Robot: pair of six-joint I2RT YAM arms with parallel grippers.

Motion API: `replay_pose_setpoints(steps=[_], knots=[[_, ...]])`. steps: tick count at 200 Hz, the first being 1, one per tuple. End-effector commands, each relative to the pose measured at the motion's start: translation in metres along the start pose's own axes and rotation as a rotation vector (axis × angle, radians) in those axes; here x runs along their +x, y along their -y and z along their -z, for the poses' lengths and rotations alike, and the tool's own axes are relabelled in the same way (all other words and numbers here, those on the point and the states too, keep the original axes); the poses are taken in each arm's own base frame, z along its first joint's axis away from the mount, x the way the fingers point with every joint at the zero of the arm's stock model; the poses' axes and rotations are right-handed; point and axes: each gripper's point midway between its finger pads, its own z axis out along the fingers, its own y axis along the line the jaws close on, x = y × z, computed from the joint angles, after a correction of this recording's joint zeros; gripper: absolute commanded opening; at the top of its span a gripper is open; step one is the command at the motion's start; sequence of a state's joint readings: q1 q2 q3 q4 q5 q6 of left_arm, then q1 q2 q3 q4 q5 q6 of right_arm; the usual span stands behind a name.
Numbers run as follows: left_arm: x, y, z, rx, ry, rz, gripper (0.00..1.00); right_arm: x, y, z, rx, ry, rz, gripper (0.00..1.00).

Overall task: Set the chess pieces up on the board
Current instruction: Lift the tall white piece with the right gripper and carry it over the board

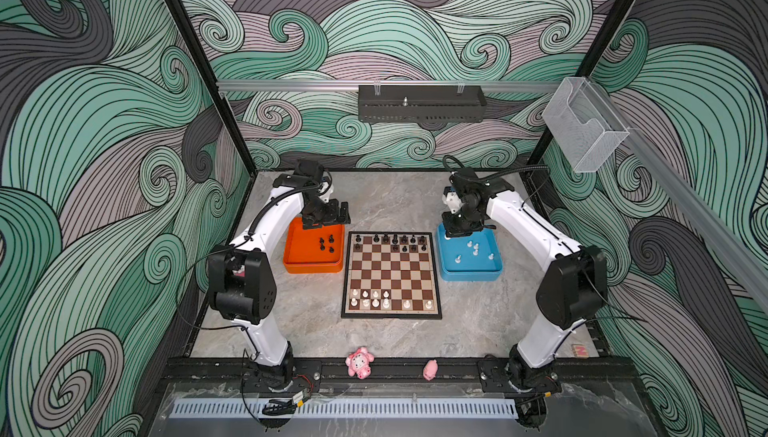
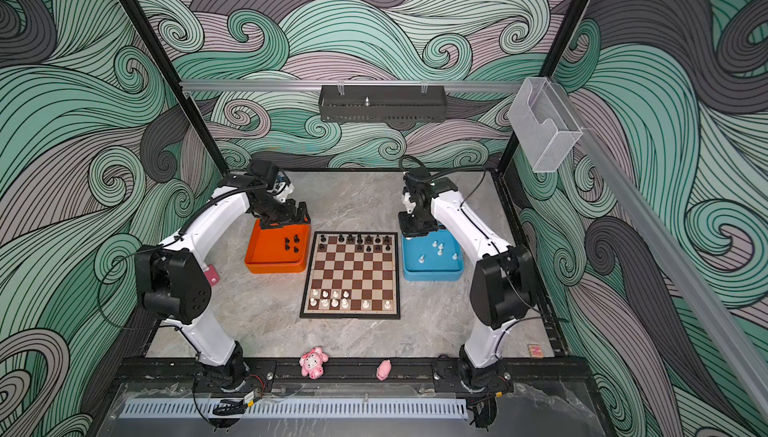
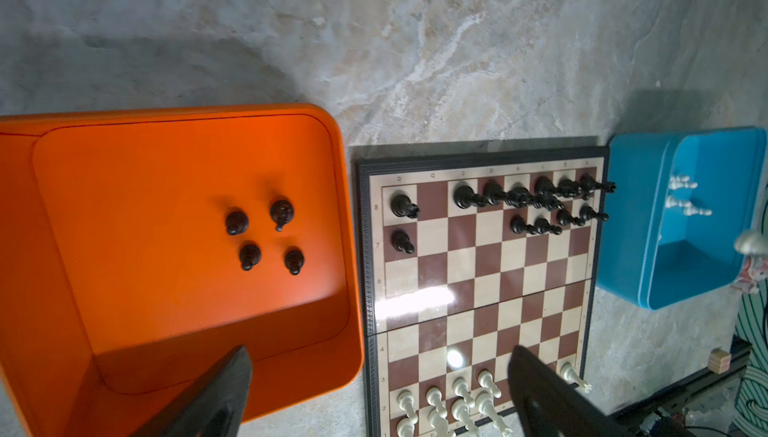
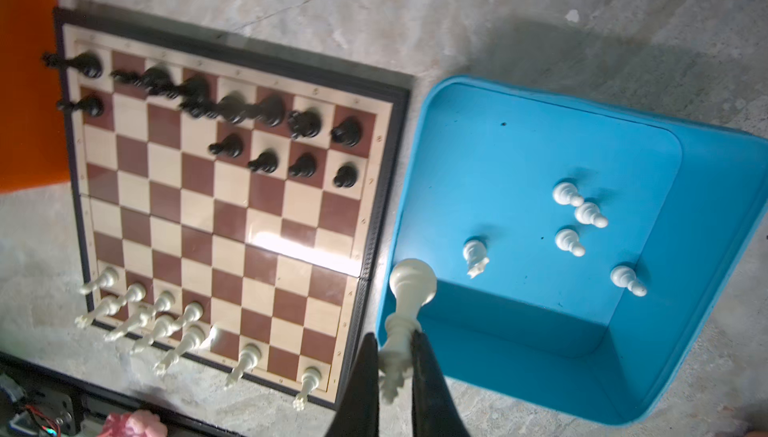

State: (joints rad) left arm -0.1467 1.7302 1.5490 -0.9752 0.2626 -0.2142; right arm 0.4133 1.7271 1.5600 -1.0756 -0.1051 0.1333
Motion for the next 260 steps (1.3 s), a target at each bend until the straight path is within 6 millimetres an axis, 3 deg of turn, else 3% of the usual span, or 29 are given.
replay_pose_setpoints(steps=[1,58,105,177,260], knots=[[-0.005,-0.008,0.022,0.021,0.056,0.053,0.99,0.024,-0.028,0.01,-0.016,-0.049,0.071,0.12],[0.004,-0.034,0.036,0.007,0.067,0.135,0.99,0.065,-0.125,0.005,-0.113,-0.072,0.285,0.12],[0.018,-0.037,0.041,0.01,0.063,0.152,0.99,0.092,-0.167,-0.018,-0.171,-0.114,0.378,0.11],[0.033,-0.047,0.038,-0.004,0.043,0.179,0.99,0.117,-0.183,-0.057,-0.163,-0.234,0.395,0.11],[0.034,-0.054,0.032,0.01,0.037,0.2,0.98,0.126,-0.175,-0.071,-0.117,-0.302,0.357,0.11]])
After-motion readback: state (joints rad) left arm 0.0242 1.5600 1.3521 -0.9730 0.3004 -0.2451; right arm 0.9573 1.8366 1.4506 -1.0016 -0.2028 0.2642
